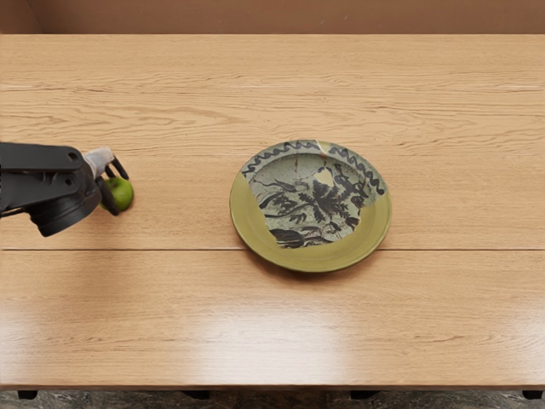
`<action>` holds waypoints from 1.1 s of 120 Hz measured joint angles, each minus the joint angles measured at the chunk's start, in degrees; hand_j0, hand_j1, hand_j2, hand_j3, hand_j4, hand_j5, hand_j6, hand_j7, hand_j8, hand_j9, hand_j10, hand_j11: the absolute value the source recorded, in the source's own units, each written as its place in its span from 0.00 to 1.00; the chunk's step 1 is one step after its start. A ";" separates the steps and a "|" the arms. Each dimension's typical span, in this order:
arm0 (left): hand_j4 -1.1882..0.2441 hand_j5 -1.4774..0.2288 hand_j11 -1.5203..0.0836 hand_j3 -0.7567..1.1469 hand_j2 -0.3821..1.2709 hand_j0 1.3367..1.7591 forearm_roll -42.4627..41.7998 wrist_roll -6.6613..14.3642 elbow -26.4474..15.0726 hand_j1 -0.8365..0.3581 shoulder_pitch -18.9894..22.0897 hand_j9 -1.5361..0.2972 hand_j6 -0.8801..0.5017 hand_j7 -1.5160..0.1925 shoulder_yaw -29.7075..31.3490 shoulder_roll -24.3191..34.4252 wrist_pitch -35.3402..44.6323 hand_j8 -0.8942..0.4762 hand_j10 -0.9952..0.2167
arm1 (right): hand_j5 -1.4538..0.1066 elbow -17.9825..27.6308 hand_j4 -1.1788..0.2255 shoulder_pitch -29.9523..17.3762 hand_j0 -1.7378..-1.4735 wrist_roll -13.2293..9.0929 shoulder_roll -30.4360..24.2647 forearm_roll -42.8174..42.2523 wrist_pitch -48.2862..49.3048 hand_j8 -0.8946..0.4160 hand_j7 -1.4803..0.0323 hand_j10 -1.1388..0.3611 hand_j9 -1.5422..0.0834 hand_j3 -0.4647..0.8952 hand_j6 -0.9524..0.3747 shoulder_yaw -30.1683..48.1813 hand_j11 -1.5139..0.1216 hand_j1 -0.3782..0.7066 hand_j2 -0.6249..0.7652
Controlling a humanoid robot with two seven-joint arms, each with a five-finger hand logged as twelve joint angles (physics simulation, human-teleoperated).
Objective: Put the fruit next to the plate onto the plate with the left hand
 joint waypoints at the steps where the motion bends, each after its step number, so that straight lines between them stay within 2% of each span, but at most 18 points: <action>1: 0.48 0.50 0.55 0.40 0.29 0.76 0.00 0.00 0.00 0.52 -0.04 0.49 0.33 0.52 0.02 -0.04 0.01 0.31 0.42 | 0.90 0.00 0.81 0.00 0.30 0.00 0.00 0.00 0.00 0.66 0.95 0.74 0.92 0.34 0.69 0.00 0.90 0.07 0.44; 42: 0.43 0.38 0.41 0.40 0.46 0.75 -0.07 0.03 0.02 0.52 0.01 0.37 0.30 0.39 0.13 -0.17 -0.11 0.29 0.29 | 0.90 -0.03 0.81 0.00 0.30 0.00 0.00 0.00 0.00 0.66 0.95 0.74 0.92 0.34 0.69 -0.02 0.90 0.07 0.44; 56: 0.48 0.32 0.37 0.40 0.52 0.75 -0.32 0.05 -0.02 0.46 -0.15 0.33 0.35 0.34 0.11 -0.19 -0.32 0.34 0.25 | 0.90 -0.02 0.81 0.00 0.30 0.00 0.00 0.01 0.00 0.66 0.95 0.74 0.92 0.34 0.69 -0.02 0.90 0.07 0.44; 61: 0.49 0.30 0.35 0.40 0.50 0.75 -0.40 0.07 -0.03 0.46 -0.35 0.32 0.36 0.33 0.09 -0.19 -0.45 0.36 0.24 | 0.90 -0.02 0.81 0.00 0.30 0.00 0.00 0.01 0.00 0.66 0.95 0.74 0.92 0.34 0.69 -0.03 0.90 0.07 0.44; 64: 0.50 0.29 0.35 0.40 0.58 0.75 -0.48 0.07 -0.05 0.44 -0.48 0.31 0.37 0.32 0.07 -0.11 -0.60 0.37 0.23 | 0.90 -0.03 0.81 0.00 0.30 0.00 0.00 0.00 0.00 0.66 0.95 0.74 0.92 0.34 0.69 -0.02 0.90 0.07 0.44; 69: 0.51 0.27 0.34 0.40 0.62 0.75 -0.63 0.06 -0.10 0.42 -0.56 0.30 0.39 0.31 0.03 -0.02 -0.97 0.38 0.25 | 0.90 -0.03 0.81 0.01 0.30 0.00 0.00 -0.01 0.00 0.66 0.95 0.74 0.92 0.34 0.69 -0.04 0.90 0.07 0.44; 76: 0.51 0.25 0.33 0.40 0.54 0.75 -0.80 0.04 -0.19 0.45 -0.83 0.29 0.39 0.30 0.00 -0.01 -1.39 0.38 0.25 | 0.90 0.00 0.81 0.03 0.30 0.00 0.00 0.00 0.00 0.66 0.95 0.74 0.92 0.34 0.69 -0.03 0.90 0.07 0.44; 88: 0.51 0.24 0.32 0.40 0.59 0.75 -1.65 0.05 -0.33 0.43 -2.39 0.28 0.40 0.29 -0.07 0.25 -3.30 0.40 0.26 | 0.90 0.02 0.81 0.06 0.30 0.00 0.00 0.01 0.00 0.66 0.95 0.74 0.92 0.34 0.69 -0.03 0.90 0.07 0.44; 97: 0.49 0.23 0.31 0.40 0.56 0.75 -2.82 0.03 -0.48 0.46 -3.75 0.28 0.40 0.28 -0.16 0.34 -5.36 0.39 0.25 | 0.90 0.01 0.81 0.08 0.30 0.00 0.00 0.00 0.00 0.66 0.95 0.74 0.92 0.34 0.69 -0.03 0.90 0.07 0.44; 115: 0.50 0.21 0.31 0.40 0.60 0.75 -5.55 0.00 -0.68 0.44 -7.27 0.27 0.40 0.28 -0.29 0.43 -10.12 0.39 0.25 | 0.90 -0.01 0.81 0.08 0.30 0.00 0.00 -0.01 0.00 0.66 0.95 0.74 0.92 0.34 0.69 -0.06 0.90 0.07 0.44; 117: 0.49 0.21 0.30 0.40 0.60 0.75 -5.82 0.00 -0.69 0.43 -7.75 0.27 0.41 0.28 -0.29 0.45 -10.59 0.39 0.25 | 0.90 0.00 0.81 0.08 0.30 0.00 0.00 -0.01 0.00 0.66 0.95 0.74 0.92 0.34 0.69 -0.05 0.90 0.07 0.44; 119: 0.49 0.20 0.30 0.40 0.56 0.75 -6.06 0.01 -0.70 0.45 -8.06 0.27 0.41 0.28 -0.29 0.48 -11.07 0.40 0.25 | 0.90 0.00 0.81 0.08 0.30 0.00 0.00 0.00 0.00 0.66 0.95 0.74 0.92 0.34 0.69 -0.05 0.90 0.07 0.44; 132: 0.48 0.20 0.30 0.40 0.57 0.75 -8.15 -0.01 -0.82 0.44 -11.35 0.27 0.40 0.28 -0.31 0.67 -13.99 0.39 0.24 | 0.90 0.03 0.81 0.09 0.30 0.00 0.00 0.01 0.00 0.66 0.95 0.74 0.92 0.34 0.69 -0.07 0.90 0.07 0.44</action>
